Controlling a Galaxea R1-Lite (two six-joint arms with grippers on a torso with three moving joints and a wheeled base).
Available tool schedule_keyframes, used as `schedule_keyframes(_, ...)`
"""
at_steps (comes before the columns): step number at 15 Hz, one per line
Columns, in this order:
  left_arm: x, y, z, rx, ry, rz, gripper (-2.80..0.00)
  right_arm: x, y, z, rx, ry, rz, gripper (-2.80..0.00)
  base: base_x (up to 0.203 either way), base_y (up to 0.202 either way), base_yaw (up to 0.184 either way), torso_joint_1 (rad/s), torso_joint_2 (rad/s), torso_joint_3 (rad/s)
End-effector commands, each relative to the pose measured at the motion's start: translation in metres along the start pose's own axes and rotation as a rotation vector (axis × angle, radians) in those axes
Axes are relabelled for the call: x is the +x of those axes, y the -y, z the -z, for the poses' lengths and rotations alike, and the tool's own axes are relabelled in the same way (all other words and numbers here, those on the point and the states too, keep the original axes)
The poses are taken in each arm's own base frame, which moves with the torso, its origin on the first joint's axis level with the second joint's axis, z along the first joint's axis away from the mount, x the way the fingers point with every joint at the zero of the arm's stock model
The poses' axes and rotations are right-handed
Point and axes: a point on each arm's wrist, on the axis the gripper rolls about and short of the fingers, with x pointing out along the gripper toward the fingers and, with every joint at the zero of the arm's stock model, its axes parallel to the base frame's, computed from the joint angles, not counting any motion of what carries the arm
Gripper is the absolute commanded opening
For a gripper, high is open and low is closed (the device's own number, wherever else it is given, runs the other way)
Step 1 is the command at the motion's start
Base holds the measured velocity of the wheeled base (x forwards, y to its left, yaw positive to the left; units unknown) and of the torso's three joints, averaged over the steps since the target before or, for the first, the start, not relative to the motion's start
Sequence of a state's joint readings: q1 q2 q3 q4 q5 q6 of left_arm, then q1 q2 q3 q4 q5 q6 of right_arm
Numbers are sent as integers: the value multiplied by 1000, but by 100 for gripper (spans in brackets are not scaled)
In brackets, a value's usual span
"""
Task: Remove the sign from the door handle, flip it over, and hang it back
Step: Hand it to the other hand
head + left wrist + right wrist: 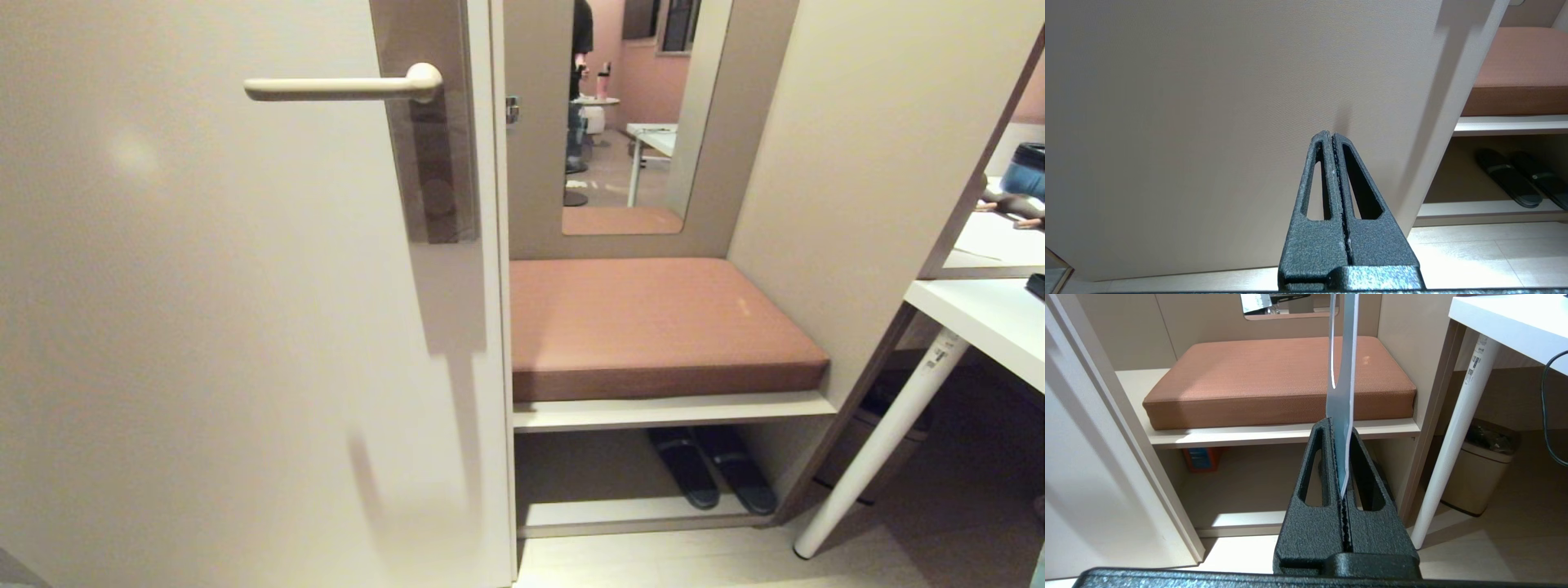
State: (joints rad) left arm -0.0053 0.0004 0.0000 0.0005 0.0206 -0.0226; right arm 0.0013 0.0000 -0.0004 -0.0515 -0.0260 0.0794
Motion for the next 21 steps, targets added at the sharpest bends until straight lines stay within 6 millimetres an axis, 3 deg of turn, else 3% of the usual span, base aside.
schedule_keyframes(1, 0, 0, 0, 0, -2, 0, -280, 0, 0, 0, 1, -1, 0, -280, 0, 0, 0, 0, 0, 0)
schedule_keyframes(6, 0, 0, 0, 0, 0, -1, -280, 0, 0, -2, -6, 3, -2, -280, 0, 0, 0, 0, 0, 0)
schedule_keyframes(11, 0, 0, 0, 0, -1, 1, -280, -10, -2, -34, -6, -12, 2, -280, 0, 0, 0, 0, 0, 0)
schedule_keyframes(15, 0, 0, 0, 1, -1, 0, -280, 1, -7, -90, -12, -30, 4, -280, 0, 0, 0, 0, 0, 0)
schedule_keyframes(21, 0, 0, 0, 19, -2, 12, -280, 54, -16, -184, -56, -50, 0, -280, 0, 0, 0, 0, 0, 0)
